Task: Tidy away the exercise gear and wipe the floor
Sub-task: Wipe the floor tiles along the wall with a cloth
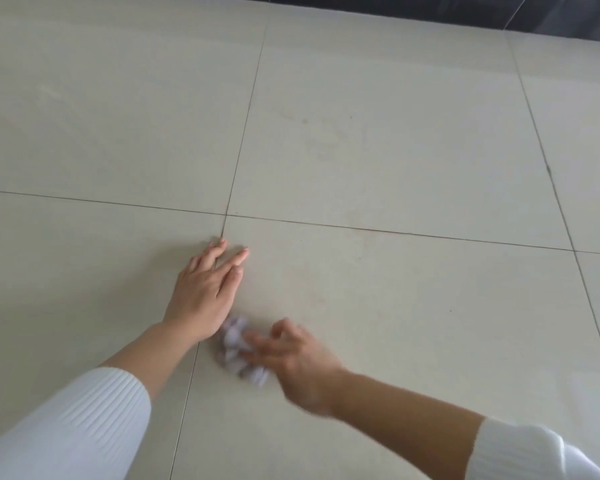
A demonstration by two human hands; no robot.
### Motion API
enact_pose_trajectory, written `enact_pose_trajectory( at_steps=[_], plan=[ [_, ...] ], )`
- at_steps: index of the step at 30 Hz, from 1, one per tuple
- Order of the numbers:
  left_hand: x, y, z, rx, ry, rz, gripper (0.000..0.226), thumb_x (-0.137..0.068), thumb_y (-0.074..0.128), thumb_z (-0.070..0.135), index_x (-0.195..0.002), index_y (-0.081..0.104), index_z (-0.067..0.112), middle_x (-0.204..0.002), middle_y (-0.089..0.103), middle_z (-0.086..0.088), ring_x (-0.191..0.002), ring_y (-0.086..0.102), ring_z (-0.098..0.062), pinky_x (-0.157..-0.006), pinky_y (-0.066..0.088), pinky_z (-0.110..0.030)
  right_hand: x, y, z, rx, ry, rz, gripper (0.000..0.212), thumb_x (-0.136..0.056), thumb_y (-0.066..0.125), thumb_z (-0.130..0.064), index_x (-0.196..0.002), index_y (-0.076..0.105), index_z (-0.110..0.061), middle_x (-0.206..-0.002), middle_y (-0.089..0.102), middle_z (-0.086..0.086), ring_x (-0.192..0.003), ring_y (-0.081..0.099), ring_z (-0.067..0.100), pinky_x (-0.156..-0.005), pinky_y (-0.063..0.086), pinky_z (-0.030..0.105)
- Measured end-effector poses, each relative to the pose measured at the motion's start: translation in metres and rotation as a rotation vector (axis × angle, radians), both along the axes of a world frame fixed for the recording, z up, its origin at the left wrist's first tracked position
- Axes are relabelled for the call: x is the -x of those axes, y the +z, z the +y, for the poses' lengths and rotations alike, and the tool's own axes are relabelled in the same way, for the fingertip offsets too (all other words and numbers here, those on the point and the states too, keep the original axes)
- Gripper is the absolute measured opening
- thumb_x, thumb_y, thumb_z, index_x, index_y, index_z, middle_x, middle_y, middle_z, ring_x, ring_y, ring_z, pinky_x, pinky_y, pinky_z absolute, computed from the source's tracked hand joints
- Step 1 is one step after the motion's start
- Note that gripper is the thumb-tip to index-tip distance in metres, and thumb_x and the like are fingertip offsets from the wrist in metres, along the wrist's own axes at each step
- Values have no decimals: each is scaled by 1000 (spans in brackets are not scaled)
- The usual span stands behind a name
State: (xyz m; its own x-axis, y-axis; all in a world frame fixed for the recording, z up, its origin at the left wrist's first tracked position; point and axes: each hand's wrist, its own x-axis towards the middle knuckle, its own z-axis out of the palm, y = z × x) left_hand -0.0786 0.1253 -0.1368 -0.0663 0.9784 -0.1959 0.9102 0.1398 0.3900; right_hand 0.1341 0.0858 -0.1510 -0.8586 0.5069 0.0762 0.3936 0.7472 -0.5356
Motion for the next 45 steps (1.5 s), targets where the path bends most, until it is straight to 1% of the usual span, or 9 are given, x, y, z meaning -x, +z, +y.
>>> enact_pose_trajectory(
  at_steps=[3,6,13,19,29,37,41,43,45],
  plan=[
    [-5,-4,-5,-4,-20,40,70,-86,3,57,-147,32,36,-159,18,-2,-147,12,-18,-116,14,-35,5,8,-42,179,321,-48,38,-85,57,-5,-120,65,-17,-135,56,0,-99,41,27,-86,45,38],
    [-8,-9,-8,-13,-22,75,67,-90,7,52,-148,31,31,-159,17,-7,-147,11,-22,-117,13,-36,-2,16,-46,194,355,-46,35,-87,57,-6,-120,64,-15,-131,57,2,-100,45,29,-83,45,38],
    [-15,-9,-5,5,16,142,66,-90,8,51,-148,28,29,-158,17,-8,-142,19,-30,-114,20,-45,-90,6,88,-163,-555,64,54,-76,43,11,-113,70,-17,-124,65,1,-78,51,31,-73,51,39],
    [-25,-7,29,-1,53,148,70,-88,7,50,-152,18,23,-160,7,-9,-146,9,-27,-115,10,-44,-128,8,155,11,-1296,-165,55,-88,40,1,-134,54,-26,-149,41,-8,-101,36,28,-92,33,35],
    [-21,-19,139,-159,34,164,58,-100,27,34,-150,20,7,-159,12,-17,-146,10,-31,-118,9,-44,-40,0,173,-239,-367,-35,35,-86,55,-9,-118,65,-21,-134,56,-8,-87,46,25,-71,44,32],
    [5,-34,197,-162,94,221,65,-97,23,43,-151,20,8,-159,11,-16,-147,7,-29,-119,9,-44,-120,-4,276,-192,-944,-26,39,-87,55,0,-116,69,-23,-123,65,-3,-85,45,30,-81,45,42],
    [6,-33,192,-196,108,211,68,-92,23,47,-150,24,11,-159,16,-12,-147,11,-25,-119,13,-41,-120,9,318,-131,-1263,-87,63,-84,38,4,-137,47,-28,-95,60,0,-94,36,26,-91,39,40],
    [4,-29,191,-197,125,200,67,-92,25,47,-149,25,13,-159,17,-9,-146,12,-24,-118,15,-41,-102,5,336,-89,-1318,-72,64,-88,35,-5,-144,33,-35,-89,50,-9,-96,36,25,-92,35,33],
    [3,-27,192,-195,133,196,67,-91,25,48,-149,26,14,-159,18,-8,-146,13,-24,-116,17,-41,-70,-3,346,-103,-1230,8,49,-91,29,-25,-139,42,-33,-102,62,-2,-93,43,28,-91,41,32]
  ],
)
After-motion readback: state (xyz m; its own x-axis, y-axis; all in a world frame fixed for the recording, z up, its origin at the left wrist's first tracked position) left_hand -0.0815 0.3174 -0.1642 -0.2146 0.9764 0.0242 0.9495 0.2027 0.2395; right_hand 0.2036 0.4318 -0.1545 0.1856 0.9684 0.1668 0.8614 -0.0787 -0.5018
